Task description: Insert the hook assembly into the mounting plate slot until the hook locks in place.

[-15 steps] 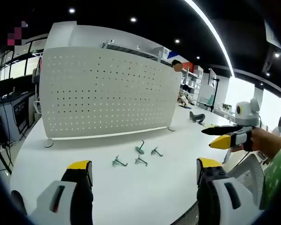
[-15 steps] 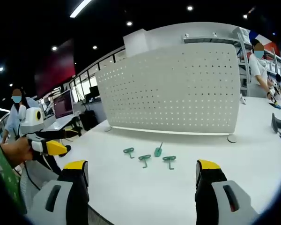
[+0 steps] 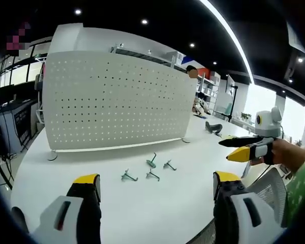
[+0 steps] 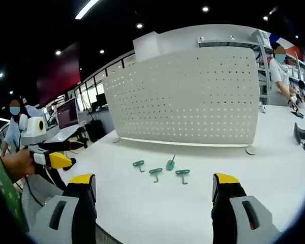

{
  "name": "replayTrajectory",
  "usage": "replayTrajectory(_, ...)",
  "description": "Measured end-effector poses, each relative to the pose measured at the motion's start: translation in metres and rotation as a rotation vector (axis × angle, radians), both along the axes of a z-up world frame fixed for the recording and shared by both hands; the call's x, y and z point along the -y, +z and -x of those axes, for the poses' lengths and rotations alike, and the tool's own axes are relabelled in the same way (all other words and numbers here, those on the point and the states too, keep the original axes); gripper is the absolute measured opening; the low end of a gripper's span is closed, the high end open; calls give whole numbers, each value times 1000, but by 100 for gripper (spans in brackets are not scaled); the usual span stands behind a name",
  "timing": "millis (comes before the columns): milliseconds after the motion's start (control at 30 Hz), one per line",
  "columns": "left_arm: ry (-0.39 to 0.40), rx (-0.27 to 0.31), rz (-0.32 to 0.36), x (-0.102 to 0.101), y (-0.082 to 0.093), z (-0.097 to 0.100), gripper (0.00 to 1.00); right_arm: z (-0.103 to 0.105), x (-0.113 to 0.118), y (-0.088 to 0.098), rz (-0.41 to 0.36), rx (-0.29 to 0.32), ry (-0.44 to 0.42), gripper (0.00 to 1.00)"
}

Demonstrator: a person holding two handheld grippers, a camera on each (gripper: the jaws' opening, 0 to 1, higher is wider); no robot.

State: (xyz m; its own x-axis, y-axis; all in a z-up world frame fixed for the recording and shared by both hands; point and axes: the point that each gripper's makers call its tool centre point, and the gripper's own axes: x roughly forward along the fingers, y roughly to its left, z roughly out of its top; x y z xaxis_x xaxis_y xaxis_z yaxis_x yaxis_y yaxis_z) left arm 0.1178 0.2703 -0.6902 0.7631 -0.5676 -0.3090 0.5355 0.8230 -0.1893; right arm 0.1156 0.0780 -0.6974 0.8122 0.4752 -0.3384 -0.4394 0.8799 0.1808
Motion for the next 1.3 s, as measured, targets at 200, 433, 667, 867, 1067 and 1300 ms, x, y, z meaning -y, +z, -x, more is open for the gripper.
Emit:
replayTrajectory(200,-2,-3,-2,0,-2,-1,93,0,1,0,1,2,-3,97)
replayTrajectory(433,-4,1,-6,-1,-1,-2,92,-1,1,0,3,0,-2,97)
replayTrajectory(667,-7,-2,-13,-1,-2,-3,91,-1,0,-1,2,-4,1,97)
replayTrajectory(867,-15,0,-21,-1,-2,-4,89,-1,2,-1,6,-4,-1,96)
replayTrajectory(1067,-19,7,-30,-1,-1,-6,87,0,2,-1,6,-6,-3,96)
replayTrajectory(1300,-23,7,-36,-2,-1,-7,85,0,2,-2,8,-10,-5,96)
